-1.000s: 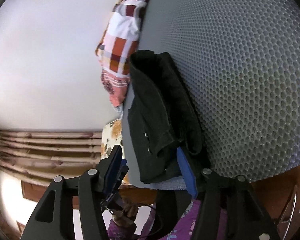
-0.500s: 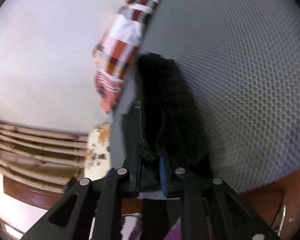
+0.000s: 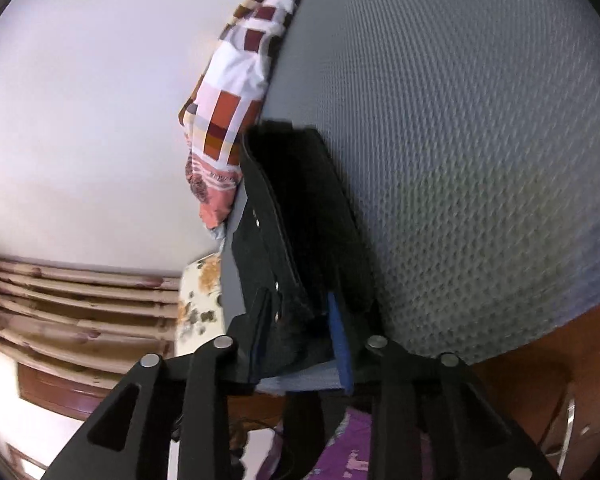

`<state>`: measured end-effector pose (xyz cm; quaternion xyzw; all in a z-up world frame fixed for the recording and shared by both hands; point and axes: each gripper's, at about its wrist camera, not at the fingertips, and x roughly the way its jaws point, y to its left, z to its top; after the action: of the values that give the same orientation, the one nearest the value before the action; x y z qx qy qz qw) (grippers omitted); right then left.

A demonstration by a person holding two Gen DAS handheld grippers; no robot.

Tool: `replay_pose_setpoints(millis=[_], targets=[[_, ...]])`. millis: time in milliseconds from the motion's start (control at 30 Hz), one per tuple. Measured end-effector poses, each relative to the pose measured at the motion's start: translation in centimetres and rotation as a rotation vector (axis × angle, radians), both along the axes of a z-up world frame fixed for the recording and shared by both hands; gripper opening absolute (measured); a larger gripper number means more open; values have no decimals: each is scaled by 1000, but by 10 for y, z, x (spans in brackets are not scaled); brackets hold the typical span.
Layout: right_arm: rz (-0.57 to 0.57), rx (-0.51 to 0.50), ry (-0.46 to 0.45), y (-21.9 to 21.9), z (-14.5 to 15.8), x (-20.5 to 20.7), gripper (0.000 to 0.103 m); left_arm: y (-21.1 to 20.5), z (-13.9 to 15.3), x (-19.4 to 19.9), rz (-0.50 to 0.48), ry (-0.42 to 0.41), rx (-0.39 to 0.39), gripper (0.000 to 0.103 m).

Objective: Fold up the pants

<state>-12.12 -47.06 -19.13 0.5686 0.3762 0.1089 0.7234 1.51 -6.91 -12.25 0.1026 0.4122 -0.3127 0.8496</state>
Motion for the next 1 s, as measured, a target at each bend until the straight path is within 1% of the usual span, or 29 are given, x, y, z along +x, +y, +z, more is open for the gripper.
replay_pose_setpoints(millis=[33, 67, 100, 133, 233, 300, 333, 367, 400, 433, 467, 500, 567, 600, 633, 667, 733, 767, 800, 833, 867, 900, 933, 1000], targets=[[-1, -50, 14, -2, 5, 0, 52, -1, 1, -1, -4, -6, 2, 85], [-8, -106, 38, -5, 10, 0, 84, -2, 2, -2, -7, -8, 0, 85], [-17, -130, 39, -7, 13, 1, 95, -2, 2, -3, -9, -6, -3, 85], [-18, -130, 30, -9, 13, 1, 95, -3, 2, -3, -11, 2, -8, 85], [15, -98, 61, -7, 6, 12, 95, -4, 0, -5, -14, 20, -11, 85], [51, -95, 70, -1, 3, 22, 95, -5, -1, -5, -15, 26, -3, 85], [79, -103, 79, 4, 2, 28, 93, -5, -1, -6, -14, 27, 1, 85], [111, -111, 82, 11, 3, 34, 87, -4, -2, -6, -14, 29, 3, 85], [137, -130, 76, 17, 5, 40, 64, -4, -1, -6, -13, 30, 2, 85], [157, -168, 85, 22, 8, 42, 49, -3, -1, -6, -12, 30, 0, 85], [183, -247, 107, 27, 14, 47, 31, -2, -1, -6, -9, 29, -1, 85], [195, -281, 101, 31, 20, 49, 30, -1, 0, -6, -5, 28, 0, 85], [206, -298, 63, 39, 36, 52, 28, 1, 0, -5, 2, 28, -2, 85], [218, -288, 32, 44, 45, 54, 27, 2, 1, -4, 6, 27, -4, 85], [230, -257, -1, 50, 54, 60, 27, 4, 1, -4, 15, 23, -7, 85], [241, -198, -31, 57, 61, 69, 28, 5, 2, -3, 24, 19, -9, 85], [248, -33, -119, 69, 74, 83, 28, 9, 3, 1, 49, 18, -10, 85], [235, 63, -195, 71, 82, 85, 27, 11, 3, 3, 59, 23, -9, 85], [220, 97, -251, 71, 91, 83, 26, 14, 5, 5, 72, 27, -13, 85], [199, 84, -280, 69, 95, 79, 26, 17, 7, 6, 84, 30, -22, 85], [167, 55, -272, 61, 91, 72, 25, 20, 8, 7, 91, 36, -32, 85], [139, 52, -228, 52, 76, 65, 25, 22, 9, 8, 94, 41, -40, 85], [119, 57, -156, 44, 55, 59, 25, 24, 8, 9, 96, 42, -46, 85], [96, 13, 20, 33, 4, 44, 25, 23, 4, 10, 98, 46, -40, 86]])
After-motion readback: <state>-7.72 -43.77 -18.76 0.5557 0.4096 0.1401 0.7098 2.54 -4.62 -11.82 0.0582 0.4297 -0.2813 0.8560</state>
